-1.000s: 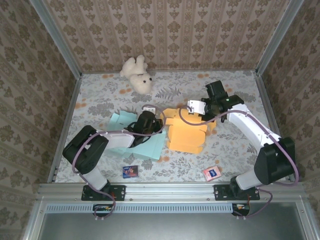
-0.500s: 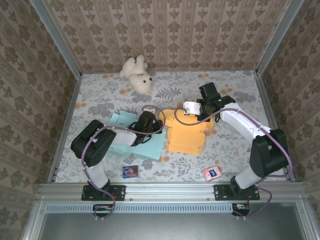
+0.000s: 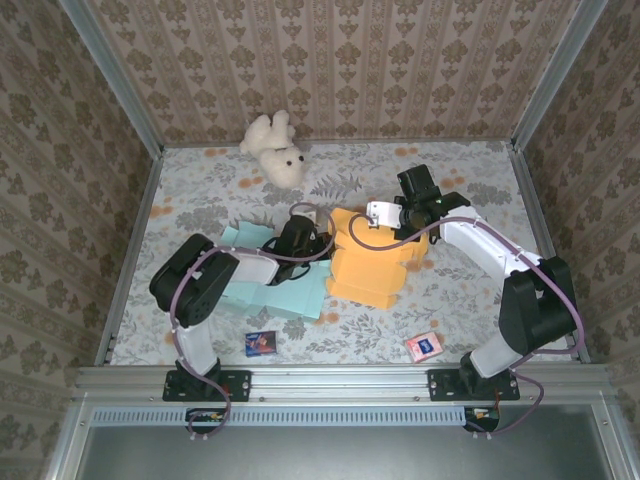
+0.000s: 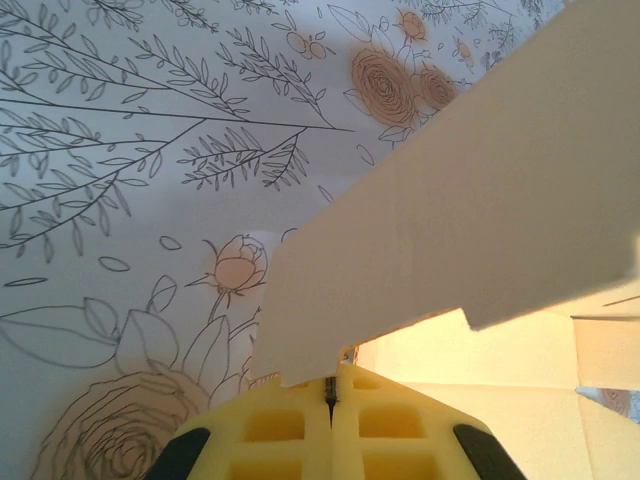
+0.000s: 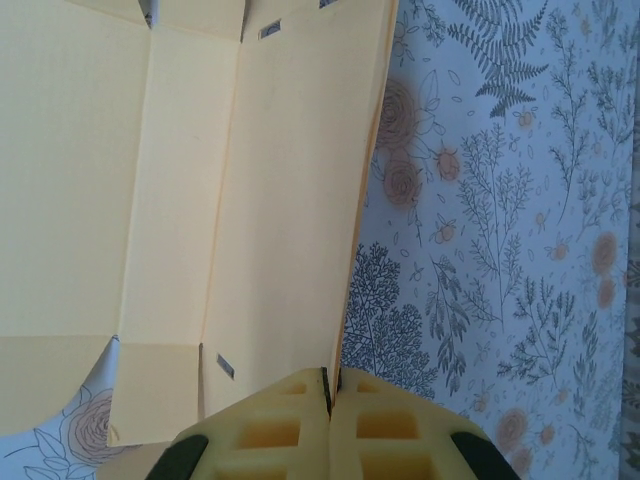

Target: Fold the paper box

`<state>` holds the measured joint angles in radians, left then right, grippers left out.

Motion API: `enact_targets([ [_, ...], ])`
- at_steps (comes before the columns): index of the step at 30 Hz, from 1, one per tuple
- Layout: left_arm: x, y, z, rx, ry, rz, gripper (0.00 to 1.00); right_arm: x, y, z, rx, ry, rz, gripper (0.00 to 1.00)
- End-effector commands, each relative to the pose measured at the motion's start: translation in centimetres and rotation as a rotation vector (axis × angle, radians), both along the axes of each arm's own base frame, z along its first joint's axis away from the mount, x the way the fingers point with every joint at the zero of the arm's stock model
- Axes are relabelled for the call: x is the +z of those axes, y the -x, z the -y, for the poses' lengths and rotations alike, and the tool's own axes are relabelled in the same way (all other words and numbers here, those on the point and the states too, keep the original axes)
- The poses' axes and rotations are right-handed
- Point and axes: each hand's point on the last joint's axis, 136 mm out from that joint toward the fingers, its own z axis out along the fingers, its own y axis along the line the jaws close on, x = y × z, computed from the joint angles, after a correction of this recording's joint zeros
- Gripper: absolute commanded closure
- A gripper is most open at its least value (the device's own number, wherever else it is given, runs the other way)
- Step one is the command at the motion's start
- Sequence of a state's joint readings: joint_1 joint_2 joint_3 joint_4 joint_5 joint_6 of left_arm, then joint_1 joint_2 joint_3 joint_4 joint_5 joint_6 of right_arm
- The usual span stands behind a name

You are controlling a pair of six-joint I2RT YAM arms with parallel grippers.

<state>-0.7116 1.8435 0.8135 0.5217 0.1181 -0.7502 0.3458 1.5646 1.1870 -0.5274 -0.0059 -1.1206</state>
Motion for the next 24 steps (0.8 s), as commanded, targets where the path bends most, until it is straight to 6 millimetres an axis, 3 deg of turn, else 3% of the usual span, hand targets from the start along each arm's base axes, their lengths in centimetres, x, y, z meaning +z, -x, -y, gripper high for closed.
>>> enact_targets([
  [1,3.7,-0.8,3.0,-0.060,0.149,0.068,0.97,-1.7,2.1,-1.2,0.046,-0.037,-0.085,1.00],
  [7,6.6,-0.3,5.8,-0.155,0.330,0.106,0.96,-2.6,2.1,-1.2,0.039,-0.036,-0.101,1.00],
  [12,6.7,0.1,7.0,-0.201,0.410,0.113,0.96,-3.0,2.3,-1.1,0.037,-0.030,-0.110,1.00],
  [17,5.8,-0.3,5.1,-0.162,0.398,0.109,0.96,-2.7,1.8,-1.0,0.034,-0.031,-0.071,1.00],
  [24,6.8,0.9,1.9,-0.151,0.262,0.178,0.95,-2.1,0.5,-0.3,0.020,-0.005,0.041,1.00],
])
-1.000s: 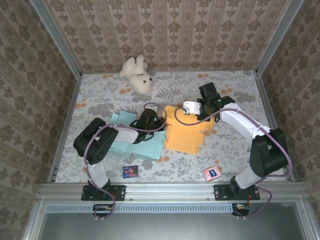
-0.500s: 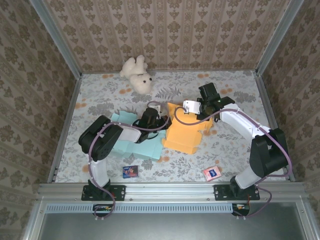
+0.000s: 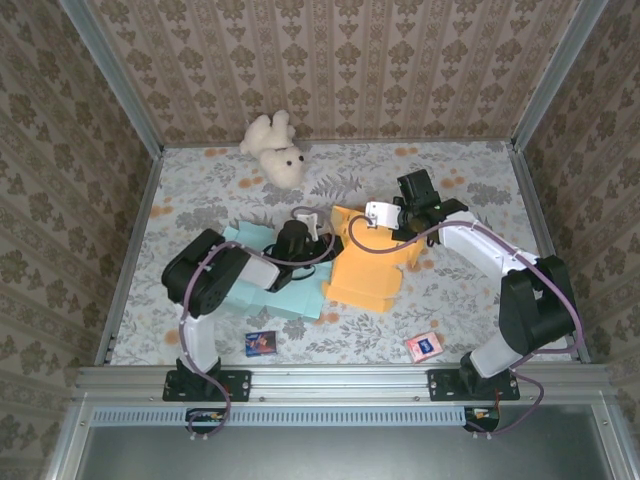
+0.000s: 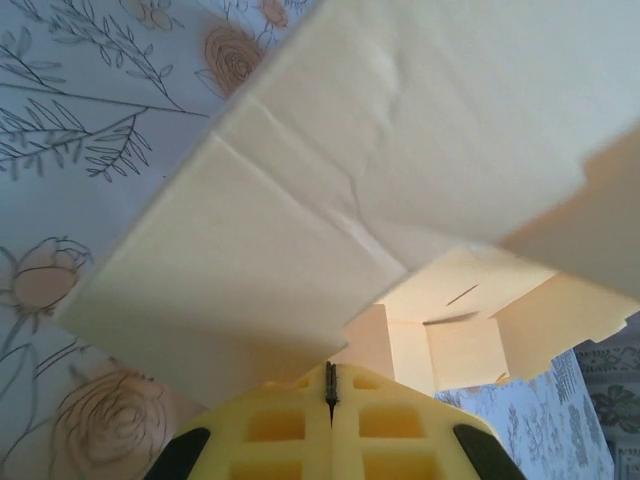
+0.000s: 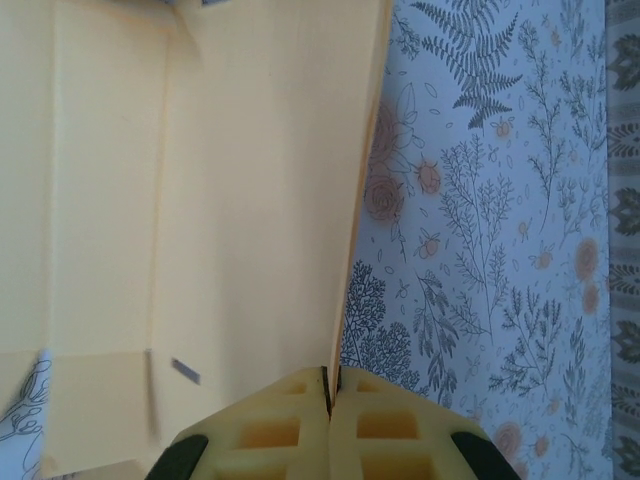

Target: Fold the paper box

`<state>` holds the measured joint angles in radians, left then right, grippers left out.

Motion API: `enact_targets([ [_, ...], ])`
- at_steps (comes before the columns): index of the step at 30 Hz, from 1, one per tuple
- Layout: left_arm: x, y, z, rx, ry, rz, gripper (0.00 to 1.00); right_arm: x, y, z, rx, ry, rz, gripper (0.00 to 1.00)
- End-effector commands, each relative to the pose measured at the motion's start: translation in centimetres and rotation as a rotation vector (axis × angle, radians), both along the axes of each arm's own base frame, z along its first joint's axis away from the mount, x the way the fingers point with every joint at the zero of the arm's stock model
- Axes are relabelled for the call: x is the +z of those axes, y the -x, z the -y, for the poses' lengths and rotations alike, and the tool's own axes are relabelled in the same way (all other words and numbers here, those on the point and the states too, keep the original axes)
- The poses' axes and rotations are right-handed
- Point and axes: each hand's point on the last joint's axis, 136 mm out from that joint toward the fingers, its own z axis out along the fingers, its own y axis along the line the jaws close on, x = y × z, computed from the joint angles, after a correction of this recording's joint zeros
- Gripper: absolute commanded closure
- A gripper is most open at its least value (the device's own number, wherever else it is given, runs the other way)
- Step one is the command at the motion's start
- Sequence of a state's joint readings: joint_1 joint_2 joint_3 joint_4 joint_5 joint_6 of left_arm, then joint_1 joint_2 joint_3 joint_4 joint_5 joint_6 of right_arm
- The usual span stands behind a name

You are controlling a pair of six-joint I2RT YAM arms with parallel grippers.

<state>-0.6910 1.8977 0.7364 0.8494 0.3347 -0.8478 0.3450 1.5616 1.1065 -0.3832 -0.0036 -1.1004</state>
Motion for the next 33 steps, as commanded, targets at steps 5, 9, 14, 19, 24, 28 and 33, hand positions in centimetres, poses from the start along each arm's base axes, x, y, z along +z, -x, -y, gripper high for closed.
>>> enact_targets([
  [5,6.3,1.4,-2.3,-0.021,-0.088,0.262,0.88,-0.2,0.2,0.3,0.031,0.039,0.117,1.00],
  [9,7.0,2.6,-4.2,0.005,-0.221,0.330,0.84,0.9,-0.4,0.2,0.032,0.055,0.189,1.00],
  [14,7.9,2.5,-7.5,0.105,-0.321,0.380,0.84,2.3,-0.6,-1.3,0.082,0.066,0.304,1.00],
  [19,7.6,2.2,-9.6,0.145,-0.359,0.402,0.83,3.8,-0.3,-3.0,0.174,0.081,0.430,1.00],
  [24,6.0,1.4,-10.8,0.169,-0.397,0.411,0.82,3.3,0.8,-4.8,0.327,0.093,0.514,1.00],
  [28,5.1,1.0,-11.0,0.163,-0.398,0.423,0.80,2.7,0.9,-6.0,0.350,0.069,0.518,1.00],
  [33,4.4,1.5,-9.7,0.074,-0.368,0.455,0.75,1.7,0.3,-6.3,0.337,0.075,0.542,1.00],
])
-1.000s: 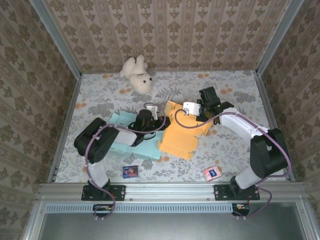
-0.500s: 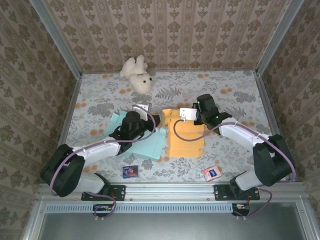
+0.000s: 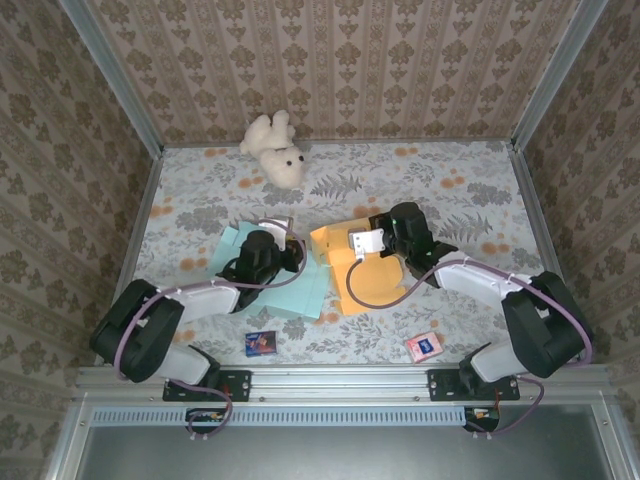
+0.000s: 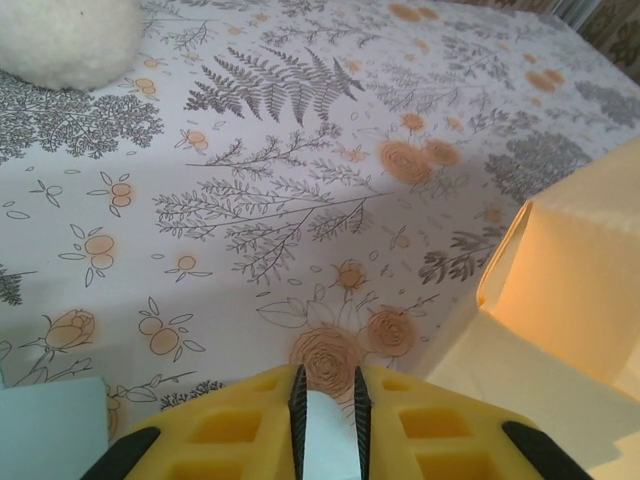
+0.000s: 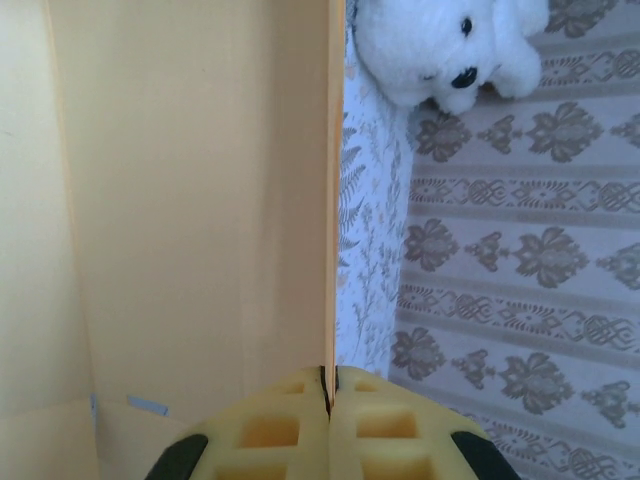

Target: Fold the paper box

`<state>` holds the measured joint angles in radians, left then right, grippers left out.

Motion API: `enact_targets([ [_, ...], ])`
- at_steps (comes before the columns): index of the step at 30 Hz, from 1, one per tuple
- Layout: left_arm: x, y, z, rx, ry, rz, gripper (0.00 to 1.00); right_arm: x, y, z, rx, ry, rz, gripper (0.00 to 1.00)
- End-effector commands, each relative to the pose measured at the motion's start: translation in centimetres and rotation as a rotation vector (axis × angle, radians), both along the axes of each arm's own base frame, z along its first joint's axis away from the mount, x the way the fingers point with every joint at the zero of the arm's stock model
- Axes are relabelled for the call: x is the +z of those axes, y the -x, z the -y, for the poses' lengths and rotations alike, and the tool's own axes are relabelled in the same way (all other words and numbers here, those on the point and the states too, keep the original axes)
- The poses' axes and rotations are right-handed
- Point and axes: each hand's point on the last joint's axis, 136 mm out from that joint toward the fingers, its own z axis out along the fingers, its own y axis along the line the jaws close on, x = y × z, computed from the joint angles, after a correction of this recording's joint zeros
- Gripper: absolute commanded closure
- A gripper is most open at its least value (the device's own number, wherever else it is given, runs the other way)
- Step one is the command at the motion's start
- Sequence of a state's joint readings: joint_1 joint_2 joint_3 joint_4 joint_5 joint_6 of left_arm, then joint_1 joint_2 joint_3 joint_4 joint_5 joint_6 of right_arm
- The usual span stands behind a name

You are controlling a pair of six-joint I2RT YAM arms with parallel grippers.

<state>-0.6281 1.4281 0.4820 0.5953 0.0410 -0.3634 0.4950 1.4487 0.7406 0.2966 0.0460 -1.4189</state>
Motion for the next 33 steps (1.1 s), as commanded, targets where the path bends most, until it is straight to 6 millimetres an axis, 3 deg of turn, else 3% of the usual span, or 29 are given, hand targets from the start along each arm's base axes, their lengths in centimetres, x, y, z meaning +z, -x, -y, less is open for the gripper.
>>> enact_targets([
  [1,0.7,0.3,1.3,-0.090,0.021,0.063,0.74,-0.3,-0.4,-0.5,0.019,-0.009,0.051,1.00],
  [7,0.5,0.5,1.9,-0.136,0.025,0.093,0.65,-1.3,-0.4,-0.2,0.002,-0.002,0.063,1.00],
  [16,-0.7,0.2,2.8,-0.188,0.022,0.078,0.65,-2.9,-0.6,1.4,-0.035,0.058,0.050,1.00],
  [21,-0.3,0.3,3.9,-0.239,0.039,0.082,0.64,-2.0,-1.1,2.5,-0.080,0.052,0.093,1.00],
  [27,0.4,-1.2,4.4,-0.240,0.023,0.089,0.64,-0.7,-1.7,4.0,-0.171,0.034,0.164,1.00],
  [33,0.7,-2.8,4.3,-0.235,0.013,0.091,0.64,0.3,-1.8,4.8,-0.279,-0.130,0.200,1.00],
])
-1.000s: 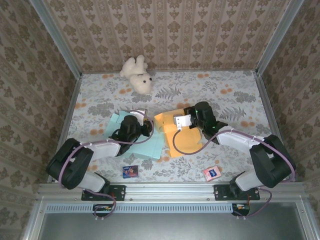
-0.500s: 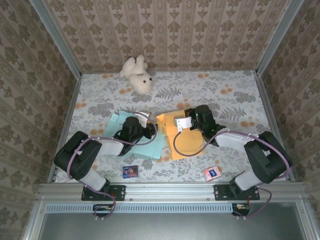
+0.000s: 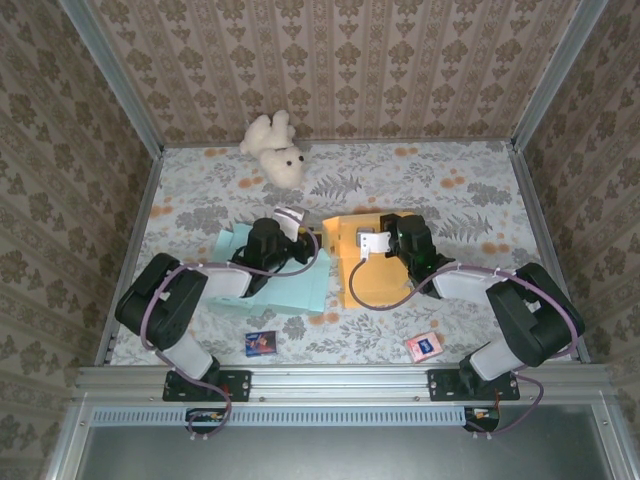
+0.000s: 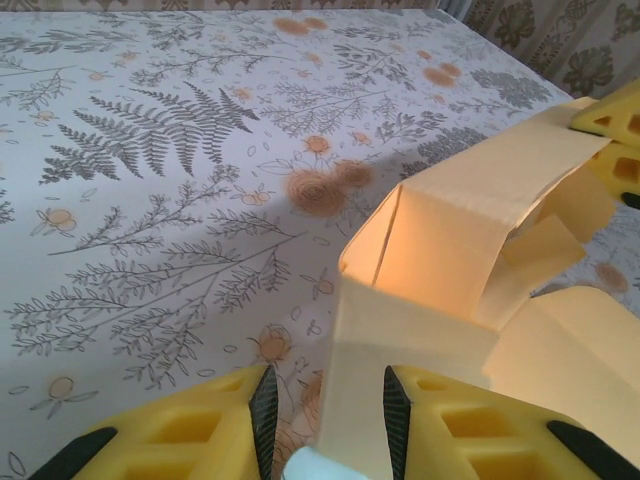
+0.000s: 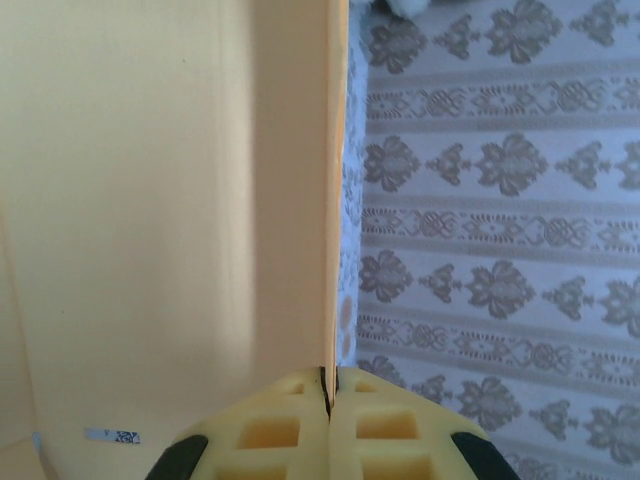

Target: Fold the paper box

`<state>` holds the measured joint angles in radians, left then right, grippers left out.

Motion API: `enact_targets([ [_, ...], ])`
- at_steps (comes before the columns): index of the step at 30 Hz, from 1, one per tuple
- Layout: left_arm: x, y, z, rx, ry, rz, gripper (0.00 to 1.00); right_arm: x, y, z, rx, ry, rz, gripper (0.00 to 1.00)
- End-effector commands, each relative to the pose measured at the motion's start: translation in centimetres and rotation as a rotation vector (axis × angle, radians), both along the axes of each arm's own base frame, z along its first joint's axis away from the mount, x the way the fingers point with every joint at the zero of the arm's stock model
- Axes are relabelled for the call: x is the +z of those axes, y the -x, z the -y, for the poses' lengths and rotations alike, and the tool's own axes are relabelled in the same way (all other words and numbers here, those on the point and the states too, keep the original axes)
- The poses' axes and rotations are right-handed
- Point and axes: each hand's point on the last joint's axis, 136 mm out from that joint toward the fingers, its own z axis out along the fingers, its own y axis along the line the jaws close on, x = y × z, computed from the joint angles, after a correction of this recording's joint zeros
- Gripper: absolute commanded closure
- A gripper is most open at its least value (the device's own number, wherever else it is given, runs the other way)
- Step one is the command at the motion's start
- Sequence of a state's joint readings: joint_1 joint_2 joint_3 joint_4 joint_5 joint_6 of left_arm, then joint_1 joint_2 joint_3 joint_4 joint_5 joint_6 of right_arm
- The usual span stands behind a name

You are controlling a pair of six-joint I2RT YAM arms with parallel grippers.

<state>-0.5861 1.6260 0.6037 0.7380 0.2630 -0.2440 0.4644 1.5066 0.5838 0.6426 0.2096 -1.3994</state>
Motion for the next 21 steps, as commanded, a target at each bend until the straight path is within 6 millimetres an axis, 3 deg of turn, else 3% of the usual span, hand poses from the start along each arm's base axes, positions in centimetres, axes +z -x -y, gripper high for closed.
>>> enact_targets([
  [1,0.2,-0.7,0.2,-0.025,-0.024,0.012,0.64,1.7,-0.3,1.1,-0.091,-0.133,0.077,1.00],
  [9,-0.8,-1.8,-0.3,-0.052,-0.037,-0.010,0.63,-0.3,0.5,1.9,-0.084,-0.055,0.096,1.00],
  [14,-1.1,-0.5,1.3,-0.184,-0.005,-0.035,0.60,-1.0,0.7,2.0,-0.069,0.001,0.090,1.00],
  [21,-1.2,-0.4,1.9,-0.219,0.006,-0.032,0.59,-1.7,0.8,2.2,-0.069,0.042,0.097,1.00],
])
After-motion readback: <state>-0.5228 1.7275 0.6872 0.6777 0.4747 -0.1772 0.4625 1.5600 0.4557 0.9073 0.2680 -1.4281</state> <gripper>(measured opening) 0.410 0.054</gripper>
